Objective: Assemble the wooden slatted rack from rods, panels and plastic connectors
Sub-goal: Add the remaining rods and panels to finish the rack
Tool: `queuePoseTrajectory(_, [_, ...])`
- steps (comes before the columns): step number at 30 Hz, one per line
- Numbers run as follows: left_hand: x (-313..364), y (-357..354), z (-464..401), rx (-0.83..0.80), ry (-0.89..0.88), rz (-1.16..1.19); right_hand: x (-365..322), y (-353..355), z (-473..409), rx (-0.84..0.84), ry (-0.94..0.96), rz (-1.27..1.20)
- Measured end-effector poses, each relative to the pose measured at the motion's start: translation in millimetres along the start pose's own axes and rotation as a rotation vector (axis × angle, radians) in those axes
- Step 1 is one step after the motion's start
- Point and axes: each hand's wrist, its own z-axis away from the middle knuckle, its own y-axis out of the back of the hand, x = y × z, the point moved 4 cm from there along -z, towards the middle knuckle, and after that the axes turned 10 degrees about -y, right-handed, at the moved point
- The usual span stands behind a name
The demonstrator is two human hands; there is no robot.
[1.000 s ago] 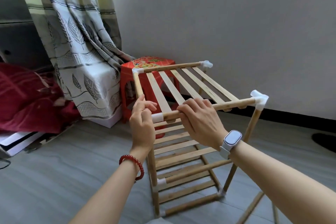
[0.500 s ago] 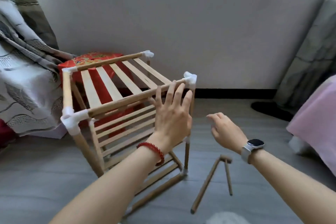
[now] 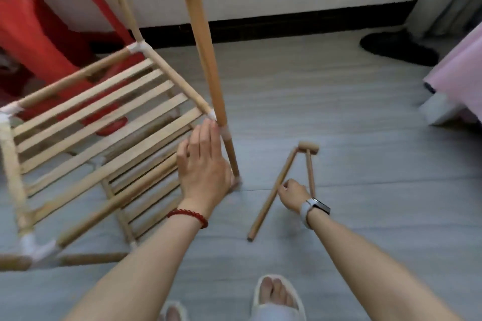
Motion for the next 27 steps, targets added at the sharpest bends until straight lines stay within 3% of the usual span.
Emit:
queuePoseTrajectory(3, [0.9, -18.3, 3.2, 0.078, -0.025, -0.075, 0.5, -42.7, -27.9, -0.061, -0.088, -0.023])
queuePoseTrajectory(9, [-4.3, -25.1, 1.7, 0.124, -0.021, -0.129, -1.5, -69.7, -39.4, -0.012, -0.21, -0.032])
queuePoseTrajectory(13, [-2.3, -24.0, 4.8, 0.021, -0.014, -0.097, -6.6, -53.0, -26.6, -0.066, -0.224, -0.18])
queuePoseTrajectory(17, [0.6, -8.9, 6.4, -0.161, -0.001, -0.03, -17.3, -9.6, -0.3, -0.031, -0.12, -0.321])
queuePoseTrajectory(21, [0.3, 20.2, 6.2, -0.212, -0.011, 0.138, -33.9, 42.3, 37.6, 0.034, 0.009, -0.478])
queuePoseTrajectory(24, [-3.8, 64.1, 1.9, -0.108, -0.08, 0.097, -56.2, 85.1, 74.2, 0.084, 0.117, -0.473])
queuePoseTrajectory(27, [-3.5, 120.8, -9.2, 0.12, -0.235, 0.041, -81.7, 127.2, 114.2, 0.145, 0.214, -0.485])
